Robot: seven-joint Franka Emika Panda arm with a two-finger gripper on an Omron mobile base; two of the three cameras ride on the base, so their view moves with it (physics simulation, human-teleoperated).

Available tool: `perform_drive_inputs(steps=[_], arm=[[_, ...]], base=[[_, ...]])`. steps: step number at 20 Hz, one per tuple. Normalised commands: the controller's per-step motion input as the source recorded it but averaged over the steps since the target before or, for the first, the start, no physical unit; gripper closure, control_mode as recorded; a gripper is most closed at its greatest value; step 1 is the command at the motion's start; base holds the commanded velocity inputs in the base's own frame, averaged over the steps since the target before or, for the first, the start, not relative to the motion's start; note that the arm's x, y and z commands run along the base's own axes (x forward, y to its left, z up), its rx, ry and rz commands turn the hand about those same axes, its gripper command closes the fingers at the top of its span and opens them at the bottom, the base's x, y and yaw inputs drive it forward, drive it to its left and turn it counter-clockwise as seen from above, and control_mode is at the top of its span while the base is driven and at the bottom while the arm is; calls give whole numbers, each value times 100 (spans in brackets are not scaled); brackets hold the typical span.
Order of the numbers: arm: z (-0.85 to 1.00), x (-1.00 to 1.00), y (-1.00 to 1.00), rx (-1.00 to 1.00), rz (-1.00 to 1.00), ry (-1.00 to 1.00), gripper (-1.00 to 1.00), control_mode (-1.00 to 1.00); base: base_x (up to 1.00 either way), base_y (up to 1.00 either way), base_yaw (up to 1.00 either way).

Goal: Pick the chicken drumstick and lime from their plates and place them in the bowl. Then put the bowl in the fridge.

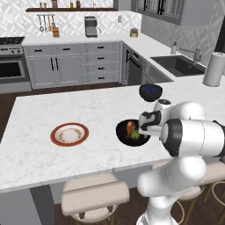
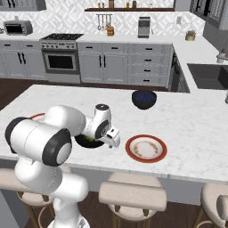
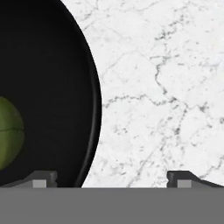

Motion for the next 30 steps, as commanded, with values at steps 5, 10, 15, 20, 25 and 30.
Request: perform_drive_inputs(steps=[5,10,15,20,25,30], arm=[[-9,10,2,0,0,-1,-100,-100],[-10,13,2,0,0,0,-100,-100],[-30,1,8,0,0,0,100,-100],[-16,4,2,7,0,-1,100,-100],[32,-4,-2,6,0,0,100,-100],[45,-21,-4,3,0,0,100,-100]], base=[[0,0,0],[0,0,0],[0,0,0],[0,0,0],[0,0,0],[0,0,0]])
